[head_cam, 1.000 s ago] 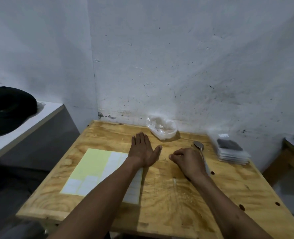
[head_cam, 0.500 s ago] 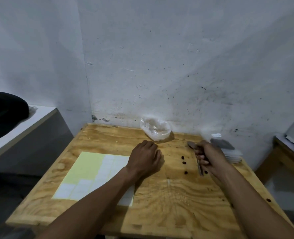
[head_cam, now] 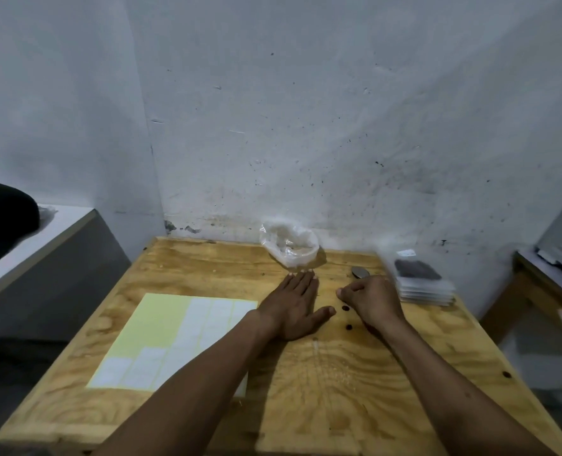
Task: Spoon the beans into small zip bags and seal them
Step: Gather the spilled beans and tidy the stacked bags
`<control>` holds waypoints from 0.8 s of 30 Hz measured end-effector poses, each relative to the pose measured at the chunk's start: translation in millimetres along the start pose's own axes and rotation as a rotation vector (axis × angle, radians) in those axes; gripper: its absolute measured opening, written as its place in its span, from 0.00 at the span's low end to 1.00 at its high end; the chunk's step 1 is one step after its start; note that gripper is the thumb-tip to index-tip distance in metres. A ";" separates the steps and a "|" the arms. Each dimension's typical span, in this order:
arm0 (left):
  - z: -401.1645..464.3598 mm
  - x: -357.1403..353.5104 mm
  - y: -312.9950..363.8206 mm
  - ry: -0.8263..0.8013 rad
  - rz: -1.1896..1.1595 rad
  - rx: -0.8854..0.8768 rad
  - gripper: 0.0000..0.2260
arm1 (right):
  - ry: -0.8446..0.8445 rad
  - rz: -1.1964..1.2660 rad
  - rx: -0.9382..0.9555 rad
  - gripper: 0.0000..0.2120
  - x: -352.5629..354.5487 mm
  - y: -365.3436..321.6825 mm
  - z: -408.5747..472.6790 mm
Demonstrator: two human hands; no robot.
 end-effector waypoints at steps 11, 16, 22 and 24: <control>0.7 -1.3 -2.0 -0.016 -0.010 0.003 0.39 | -0.064 0.489 -0.227 0.09 38.9 2.4 -14.4; 0.7 0.0 -0.8 -0.015 -0.018 0.009 0.38 | -0.035 0.021 0.097 0.07 21.9 4.4 -29.7; -1.5 1.8 1.1 -0.015 -0.017 0.015 0.38 | -0.067 -0.101 0.126 0.05 17.6 -0.5 -30.6; -2.0 2.2 1.3 -0.013 -0.028 0.016 0.38 | -0.099 0.193 -0.017 0.08 22.3 -1.4 -31.6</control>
Point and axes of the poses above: each hand's wrist, its own z-axis towards the middle knuckle, its own x-axis out of the back of the hand, y = z × x, the point moved 1 cm from there along z, towards the middle knuckle, and after that the axes turned 2 degrees about -z, right-handed, at the moved point
